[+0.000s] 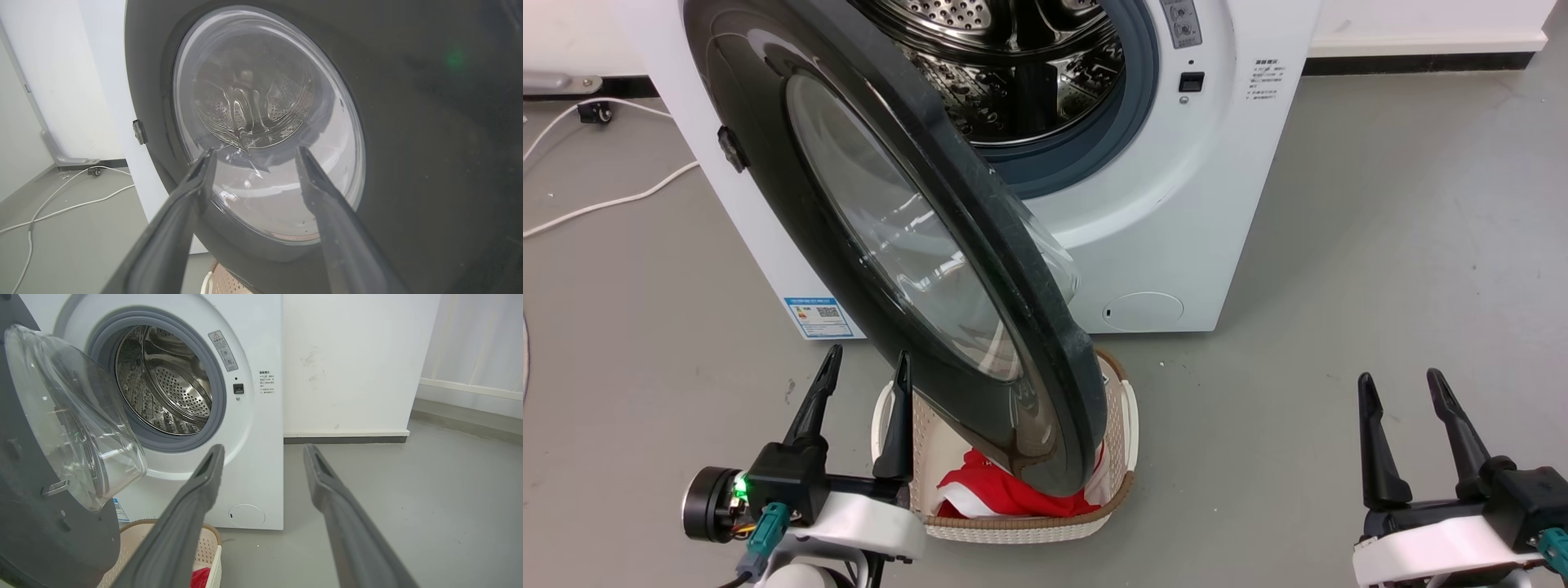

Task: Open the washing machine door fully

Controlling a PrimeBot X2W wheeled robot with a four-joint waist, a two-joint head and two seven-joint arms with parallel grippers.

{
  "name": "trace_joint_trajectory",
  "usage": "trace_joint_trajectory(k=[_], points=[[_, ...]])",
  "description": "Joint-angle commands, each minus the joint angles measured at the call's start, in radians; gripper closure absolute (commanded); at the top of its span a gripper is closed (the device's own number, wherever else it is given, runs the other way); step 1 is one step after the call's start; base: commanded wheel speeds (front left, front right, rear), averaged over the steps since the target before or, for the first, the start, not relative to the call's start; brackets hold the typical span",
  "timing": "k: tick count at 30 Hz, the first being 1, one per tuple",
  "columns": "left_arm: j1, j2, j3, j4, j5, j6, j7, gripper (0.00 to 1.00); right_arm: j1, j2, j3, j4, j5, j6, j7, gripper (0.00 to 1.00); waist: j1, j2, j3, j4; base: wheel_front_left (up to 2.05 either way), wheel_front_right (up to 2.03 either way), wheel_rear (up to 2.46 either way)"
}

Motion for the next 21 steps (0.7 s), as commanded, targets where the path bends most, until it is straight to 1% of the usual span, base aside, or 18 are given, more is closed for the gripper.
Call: trace_joint_trajectory(k=[1,3,4,5,6,14,21], points=[[-0.002,-0.001,0.001,-0.005,0.003,-0.003,-0.003,0.0,-0.005,0.004,-0.001,-0.002,0.011,0.0,-0.001,0.0,0.0,-0.0001,0.001,-0.001,0.0,0.0,0.0],[-0.003,-0.001,0.002,-0.005,0.004,-0.005,-0.003,0.0,-0.007,0.004,-0.002,-0.002,0.009,0.0,-0.002,0.0,0.0,-0.0001,0.002,-0.001,0.0,0.0,0.0],[-0.004,-0.001,0.003,-0.006,-0.001,-0.006,-0.003,0.31,-0.008,0.004,-0.002,-0.001,0.012,0.0,-0.002,0.0,0.0,-0.0001,0.002,-0.001,0.0,0.0,0.0],[-0.004,0.0,0.004,-0.006,-0.006,-0.006,-0.003,0.92,-0.008,0.004,-0.003,0.0,0.012,0.0,-0.002,0.0,0.0,-0.0001,0.001,-0.001,0.0,0.0,0.0],[-0.002,0.0,0.004,-0.006,-0.006,-0.007,-0.003,1.0,-0.008,0.004,-0.003,-0.001,0.013,0.0,-0.002,0.0,0.0,-0.0001,0.001,-0.002,0.0,0.0,0.0],[-0.008,0.0,0.006,-0.022,-0.01,-0.006,-0.003,1.0,0.008,0.004,0.0,-0.013,0.019,0.0,-0.003,0.0,0.0,-0.0001,0.003,-0.001,0.0,0.0,0.0],[-0.034,-0.001,0.008,-0.1,-0.031,0.01,-0.003,1.0,0.01,0.004,0.001,-0.015,0.022,0.0,-0.003,0.0,0.0,-0.0001,0.005,0.003,0.0,0.0,0.0]])
